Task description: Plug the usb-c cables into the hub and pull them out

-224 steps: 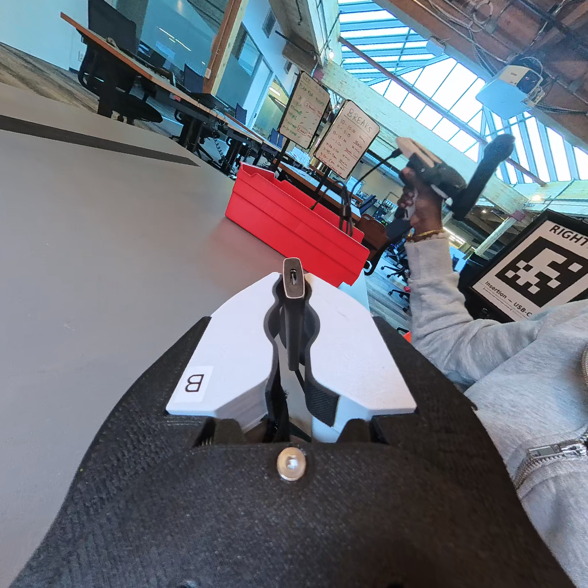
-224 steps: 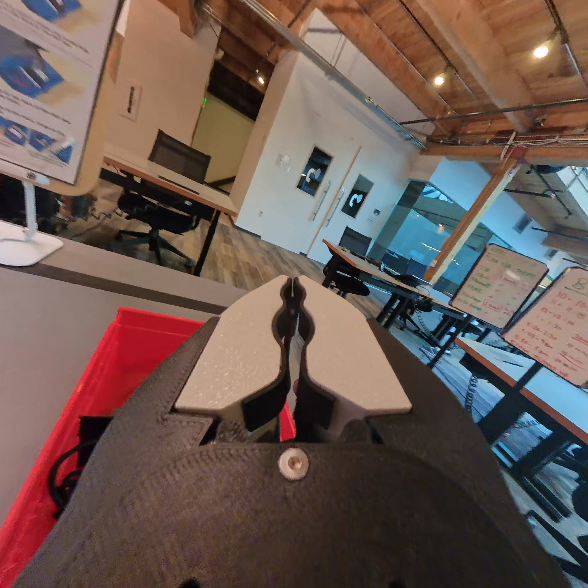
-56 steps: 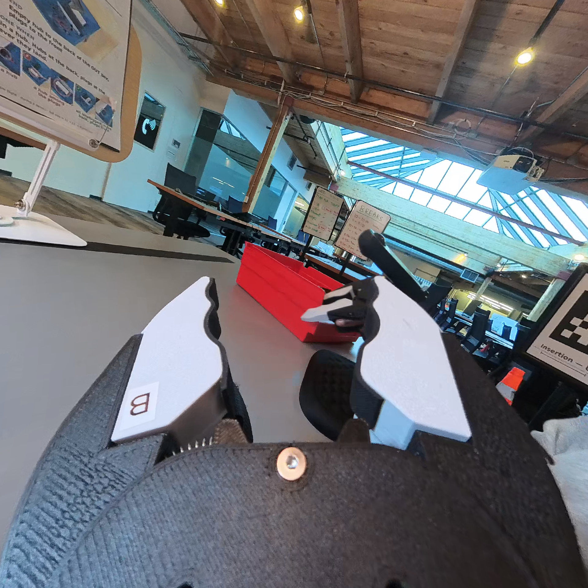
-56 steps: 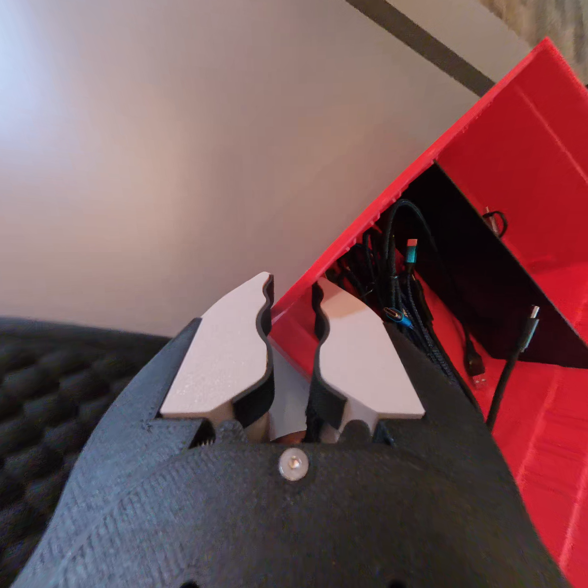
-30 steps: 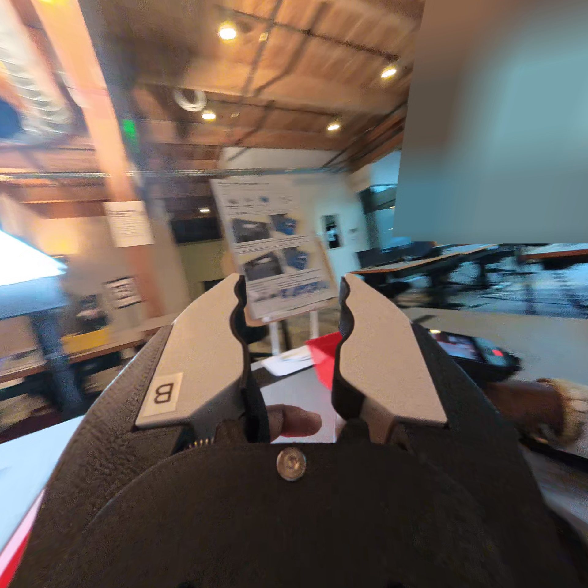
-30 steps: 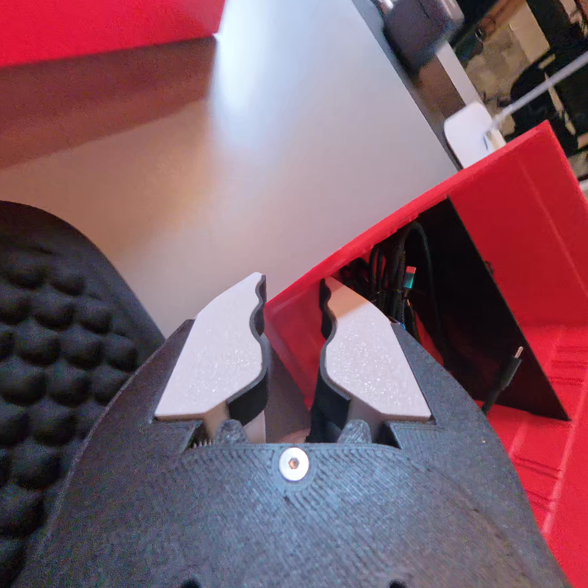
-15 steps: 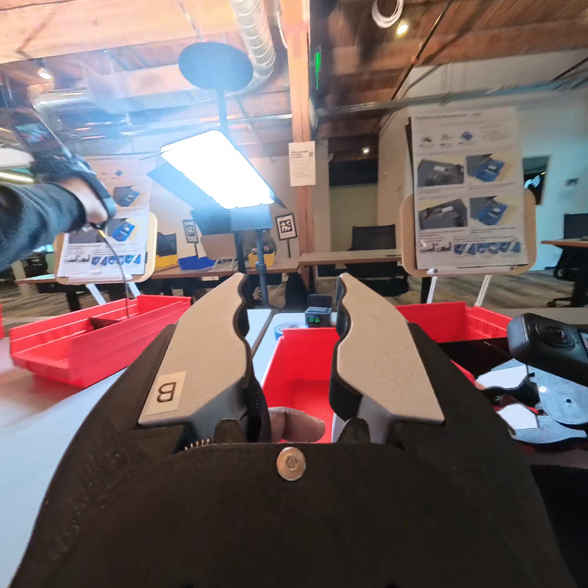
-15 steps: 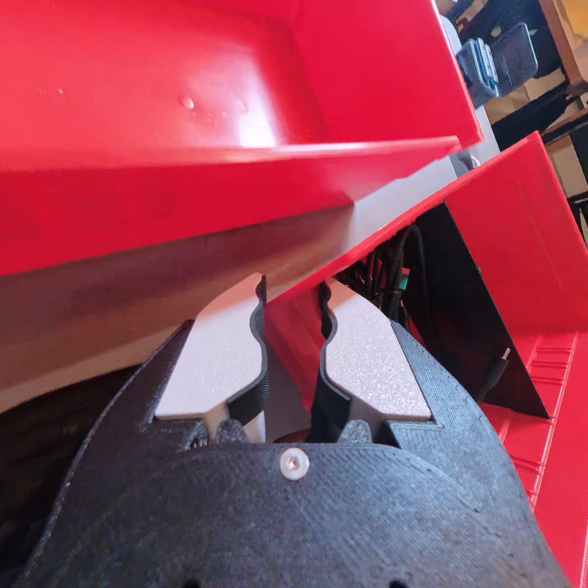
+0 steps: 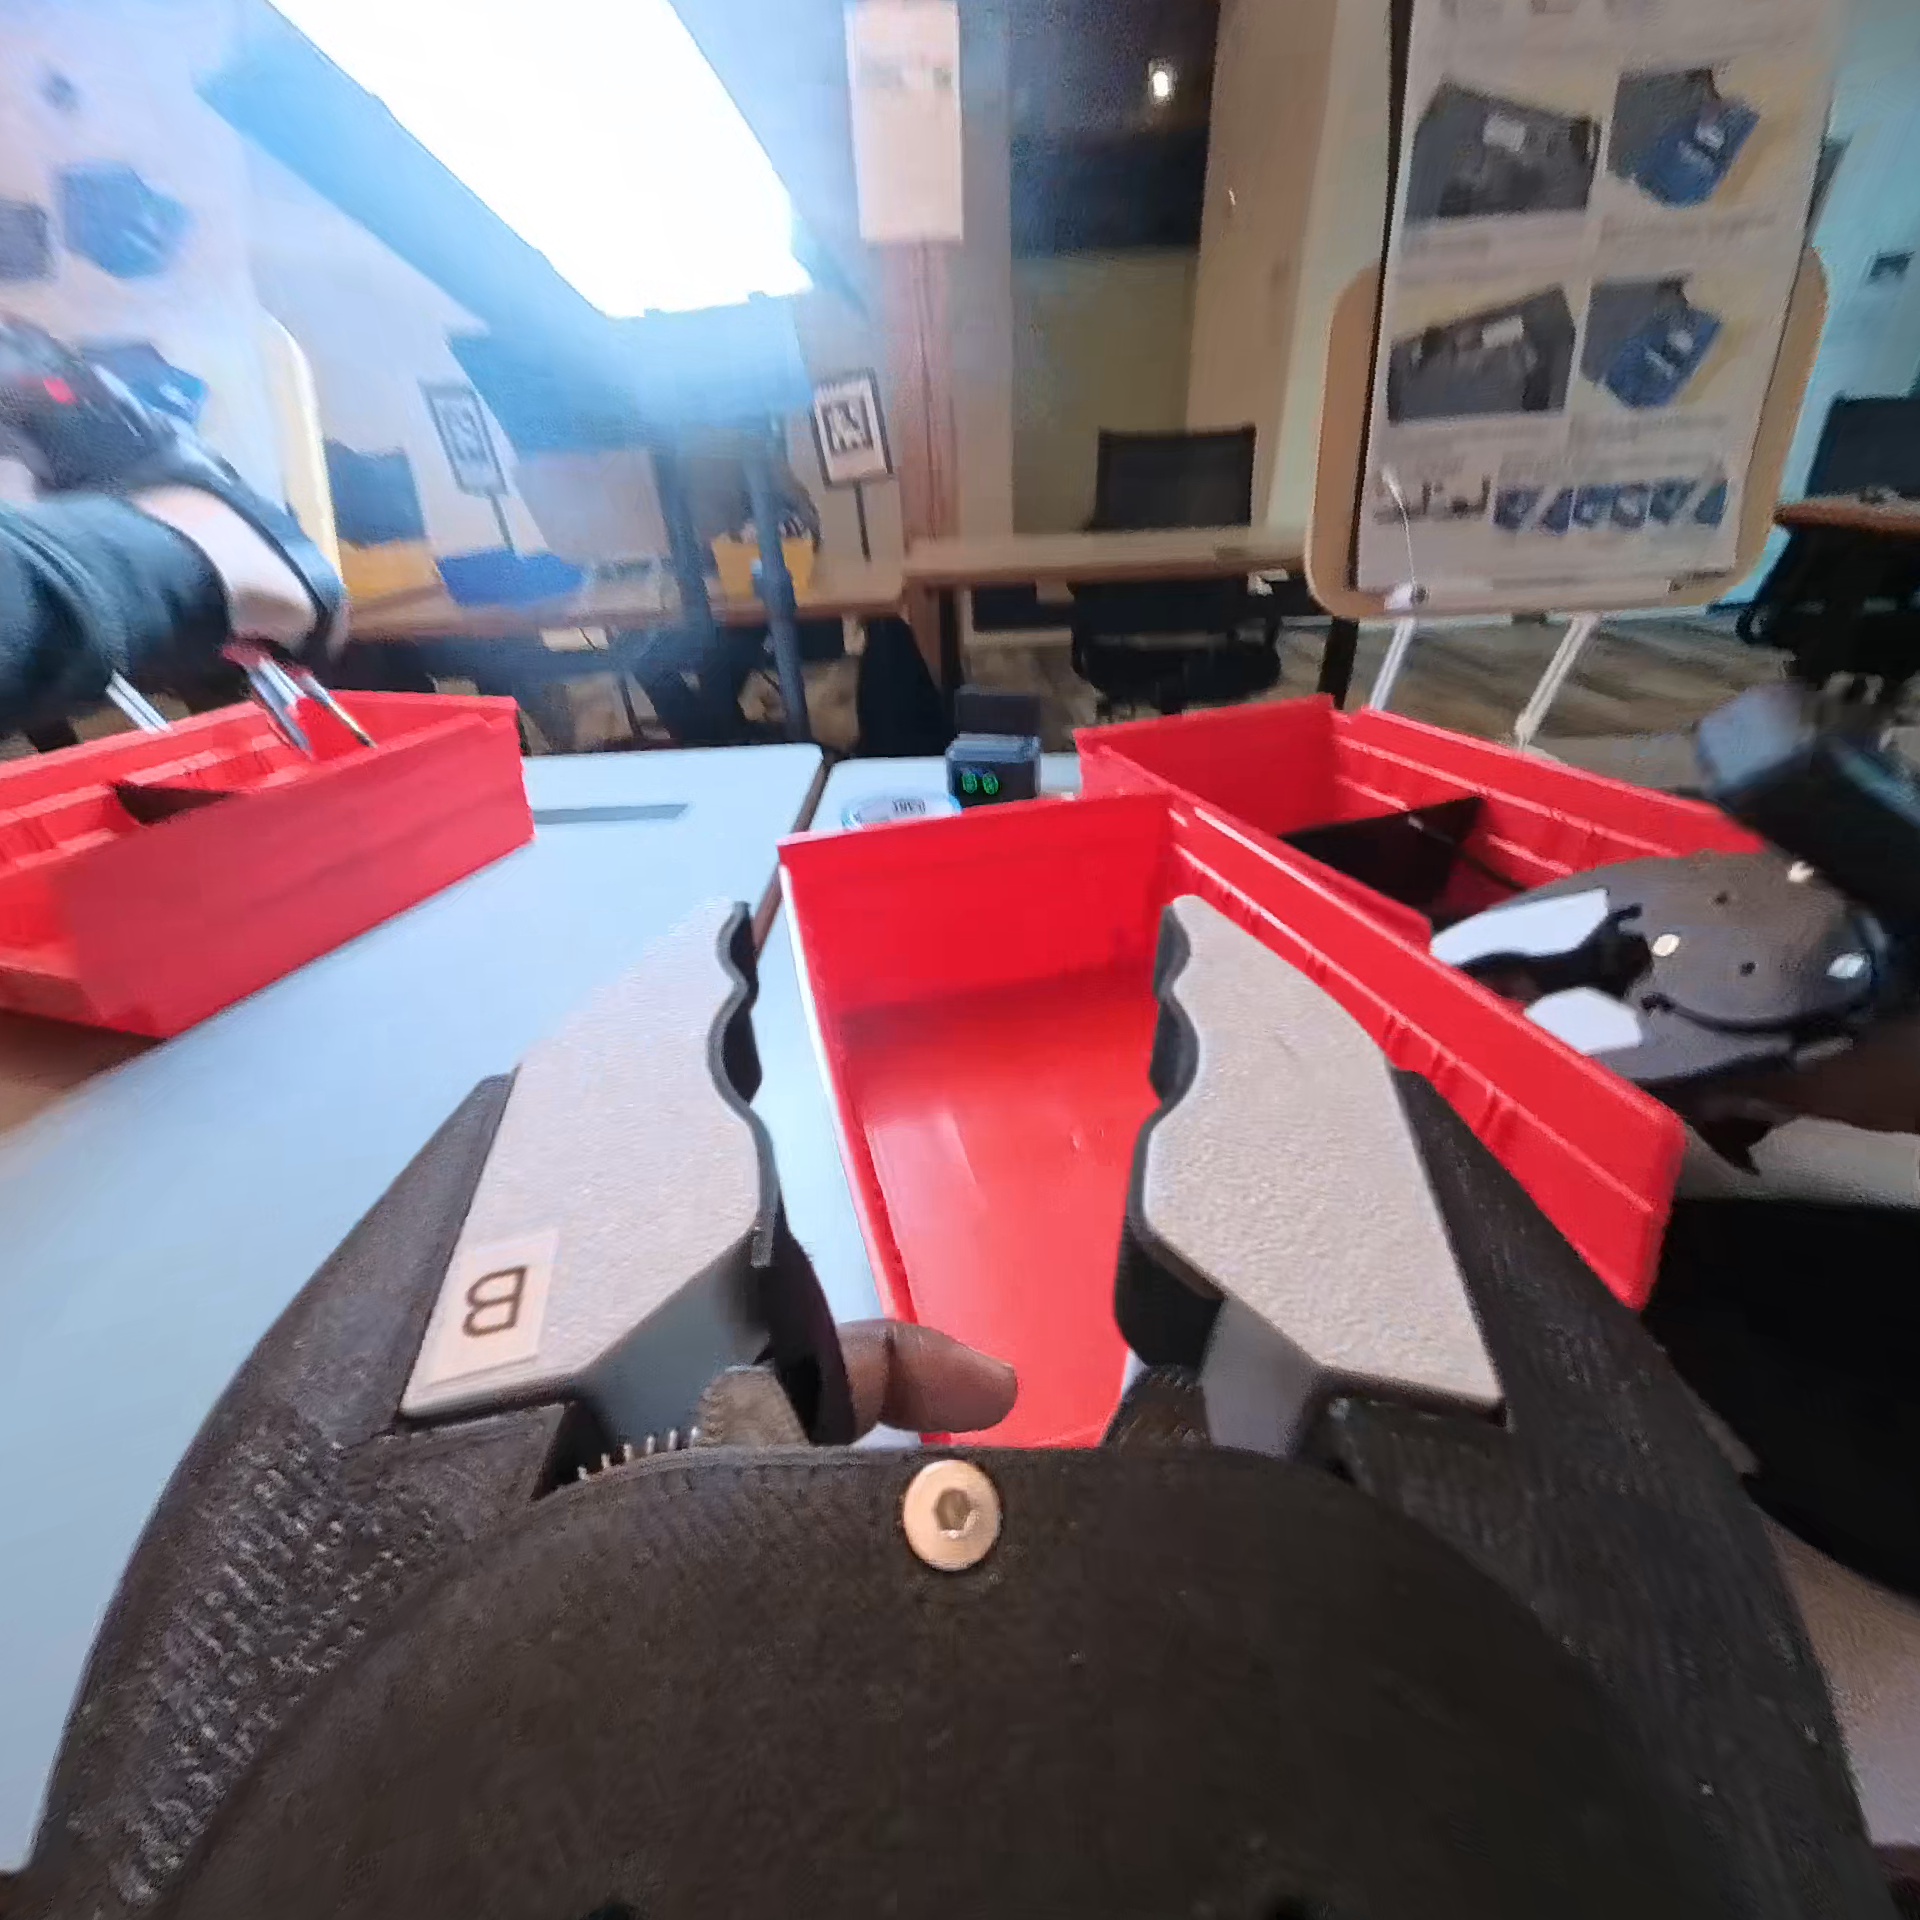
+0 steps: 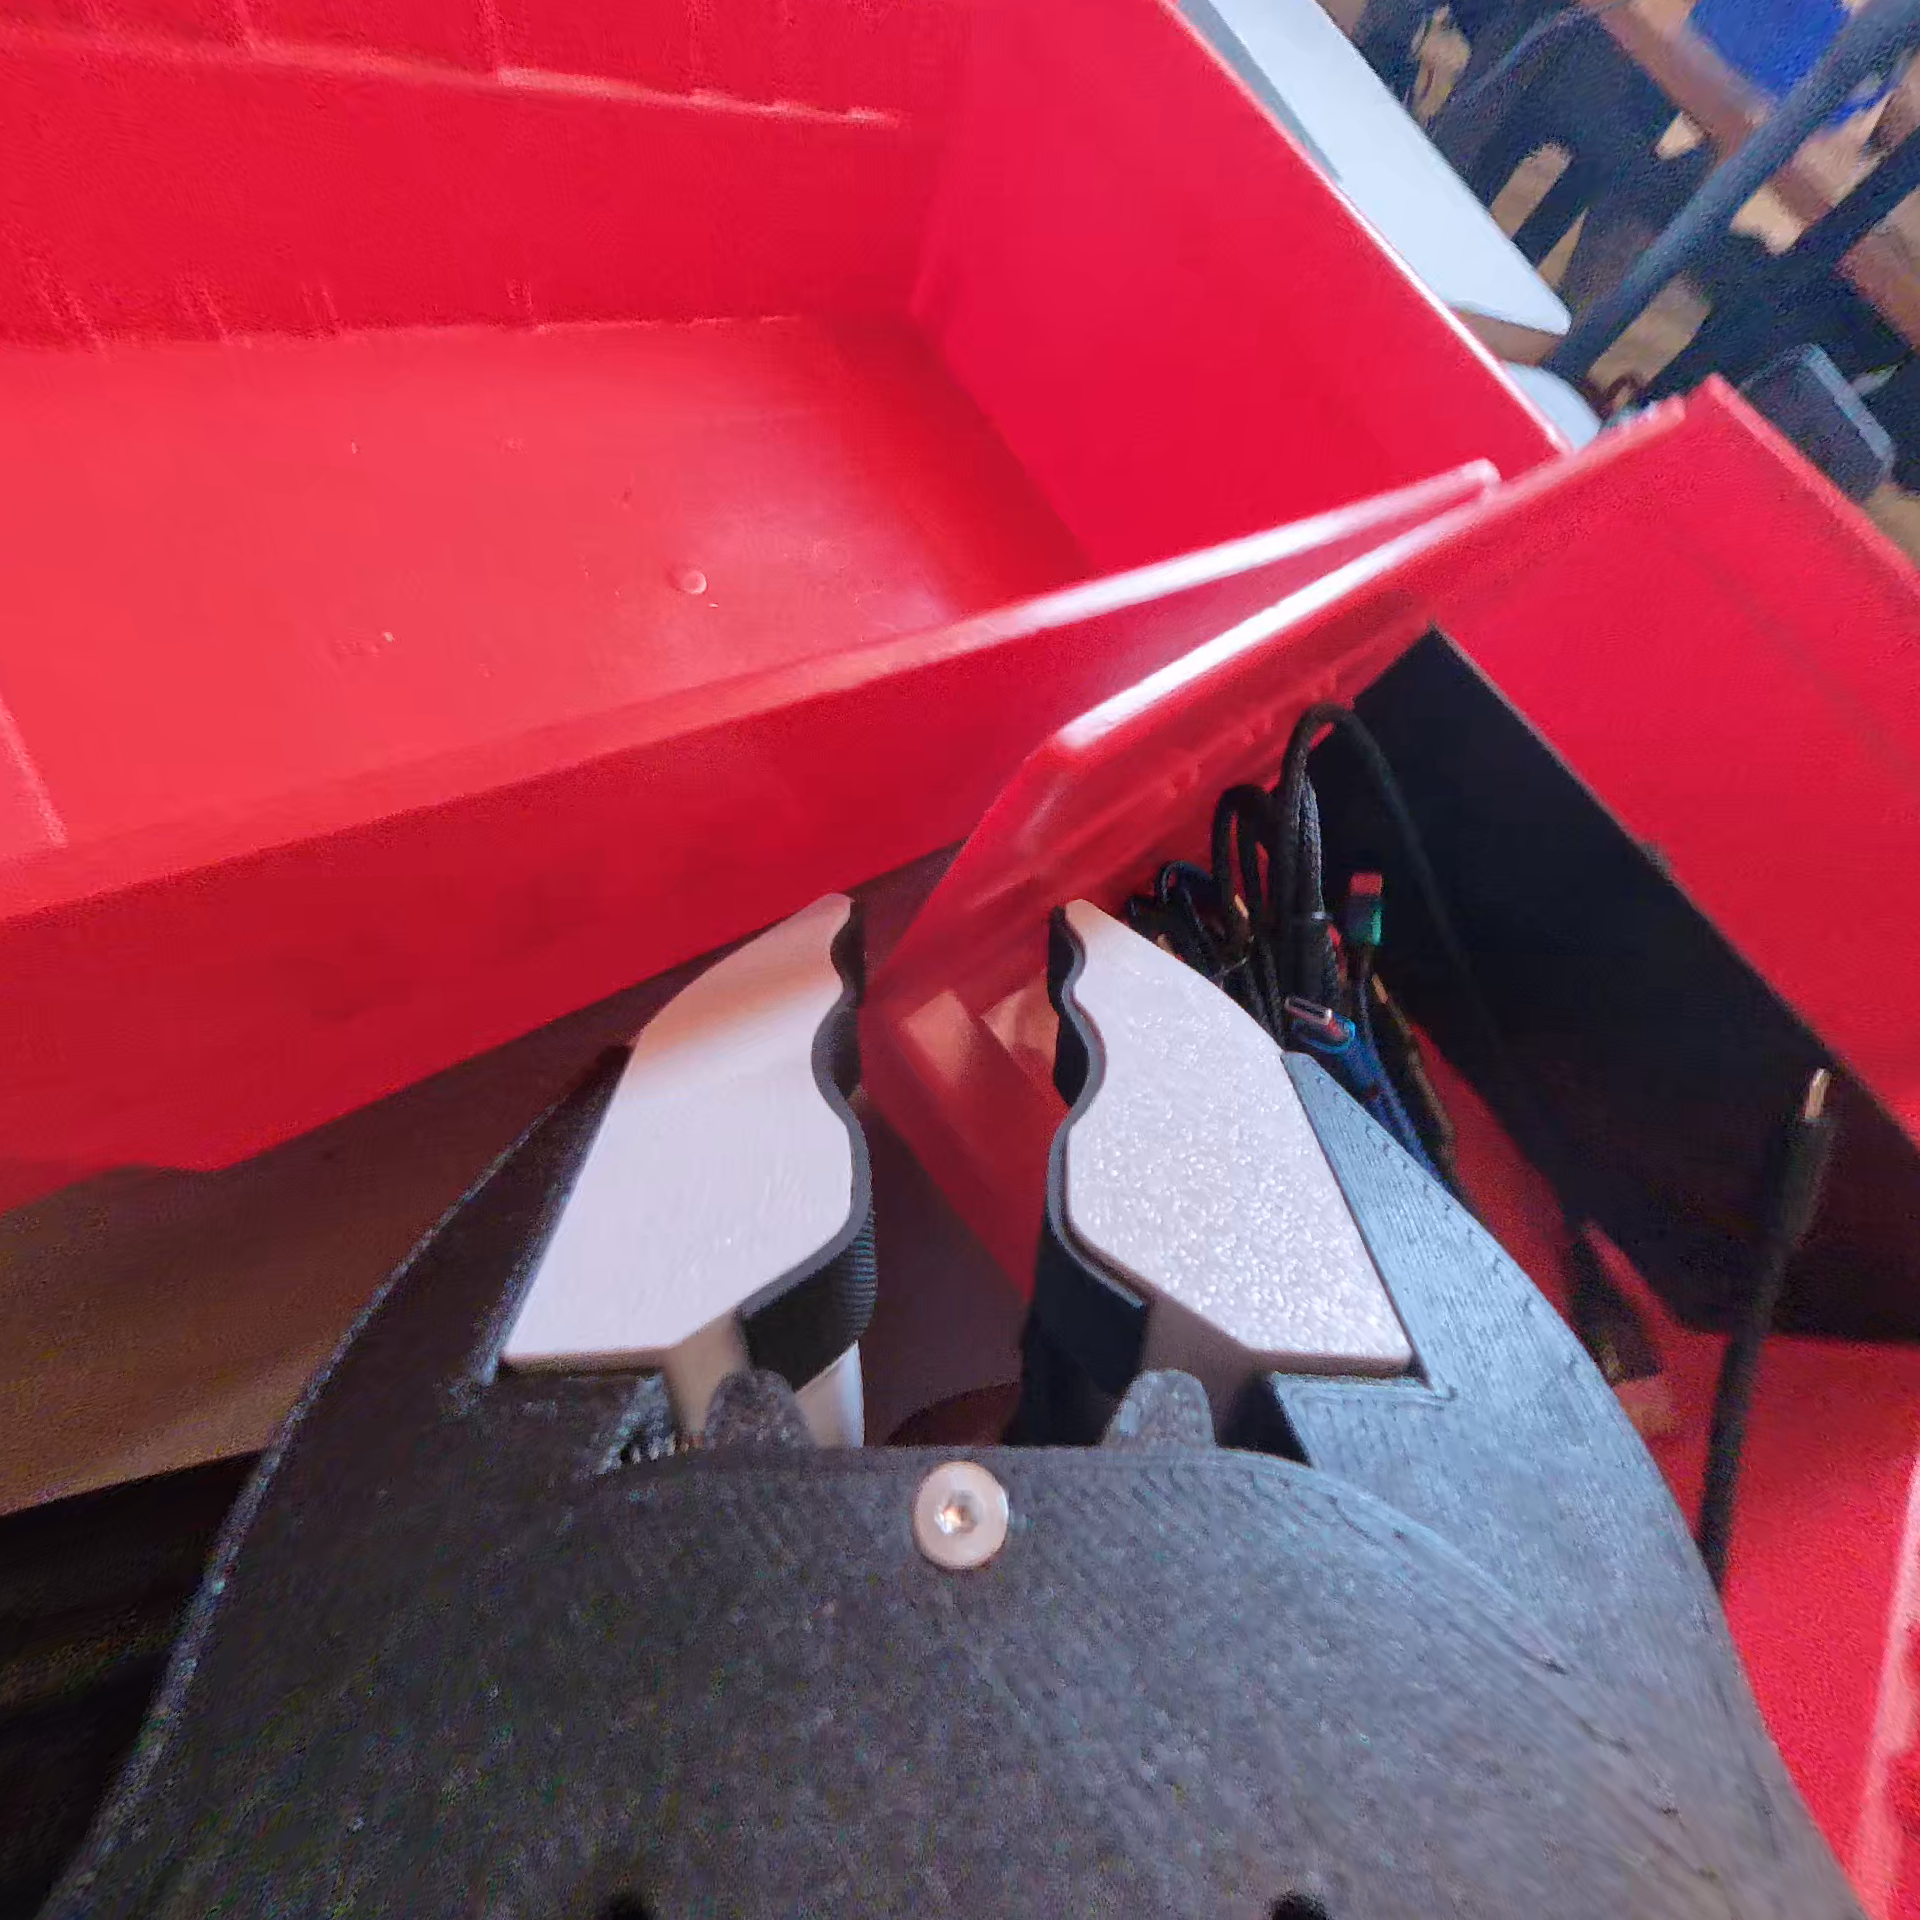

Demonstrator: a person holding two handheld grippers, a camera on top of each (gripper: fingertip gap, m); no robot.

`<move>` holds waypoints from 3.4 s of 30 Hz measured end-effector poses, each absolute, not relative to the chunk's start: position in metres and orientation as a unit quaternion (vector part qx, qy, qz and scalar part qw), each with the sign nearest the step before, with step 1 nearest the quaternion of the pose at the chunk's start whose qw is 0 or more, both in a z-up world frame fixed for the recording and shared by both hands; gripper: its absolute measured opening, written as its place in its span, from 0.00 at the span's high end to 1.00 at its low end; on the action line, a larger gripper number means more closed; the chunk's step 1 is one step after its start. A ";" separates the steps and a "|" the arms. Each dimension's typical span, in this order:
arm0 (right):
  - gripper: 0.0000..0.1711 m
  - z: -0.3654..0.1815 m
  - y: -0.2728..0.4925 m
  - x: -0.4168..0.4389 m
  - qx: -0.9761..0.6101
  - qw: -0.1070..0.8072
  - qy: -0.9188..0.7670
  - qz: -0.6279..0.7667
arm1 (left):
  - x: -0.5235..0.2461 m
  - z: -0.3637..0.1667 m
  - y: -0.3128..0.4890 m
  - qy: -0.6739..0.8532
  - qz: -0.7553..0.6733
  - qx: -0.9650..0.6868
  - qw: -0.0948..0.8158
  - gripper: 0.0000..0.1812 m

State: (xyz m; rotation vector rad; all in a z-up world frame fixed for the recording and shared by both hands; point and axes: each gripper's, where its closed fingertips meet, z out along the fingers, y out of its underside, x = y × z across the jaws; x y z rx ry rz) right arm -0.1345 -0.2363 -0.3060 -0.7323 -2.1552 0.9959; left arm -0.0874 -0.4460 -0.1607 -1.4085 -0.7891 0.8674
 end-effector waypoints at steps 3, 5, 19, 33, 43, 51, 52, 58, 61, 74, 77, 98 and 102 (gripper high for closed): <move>0.76 -0.287 -0.222 -0.126 -0.366 0.296 -0.772 0.427 | -0.099 -0.183 -0.452 -0.371 0.358 -0.626 0.585 0.56; 0.68 -0.263 -0.219 -0.112 -0.397 0.277 -0.725 0.491 | -0.105 -0.196 -0.459 -0.398 0.344 -0.630 0.572 0.56; 0.76 -0.291 -0.286 -0.060 -0.334 0.397 -0.756 0.399 | -0.113 -0.284 -0.442 -0.437 0.224 -0.742 0.456 0.79; 0.84 -0.195 -0.267 -0.047 -0.254 0.560 -0.639 0.463 | -0.074 -0.155 -0.435 -0.335 0.450 -0.670 0.487 0.89; 0.86 -0.140 -0.107 -0.001 -0.288 0.686 -0.547 0.382 | -0.064 -0.101 -0.273 -0.253 0.424 -0.532 0.688 0.92; 0.87 -0.178 0.062 0.058 -0.407 0.700 -0.536 0.238 | -0.049 -0.142 -0.082 -0.198 0.304 -0.624 0.692 0.91; 0.87 -0.186 0.079 0.065 -0.426 0.693 -0.535 0.227 | -0.047 -0.149 -0.060 -0.192 0.280 -0.638 0.691 0.91; 0.87 -0.234 0.151 0.094 -0.511 0.649 -0.534 0.180 | -0.039 -0.201 0.033 -0.162 0.209 -0.711 0.652 0.90; 0.88 -0.256 0.174 0.102 -0.536 0.631 -0.541 0.150 | -0.032 -0.226 0.056 -0.148 0.189 -0.735 0.634 0.88; 0.85 -0.260 0.195 0.113 -0.572 0.625 -0.487 0.214 | -0.007 -0.239 0.043 -0.080 0.061 -0.773 0.627 0.64; 0.66 -0.230 0.188 0.120 -0.530 0.652 -0.462 0.285 | -0.009 -0.220 0.003 -0.060 0.105 -0.754 0.645 0.61; 0.77 -0.320 0.100 0.070 -0.419 0.491 -0.762 0.050 | -0.111 -0.324 -0.122 -0.014 0.336 -0.893 0.299 0.80; 0.77 -0.320 0.141 0.091 -0.448 0.464 -0.764 0.007 | -0.114 -0.325 -0.154 -0.033 0.318 -0.900 0.295 0.78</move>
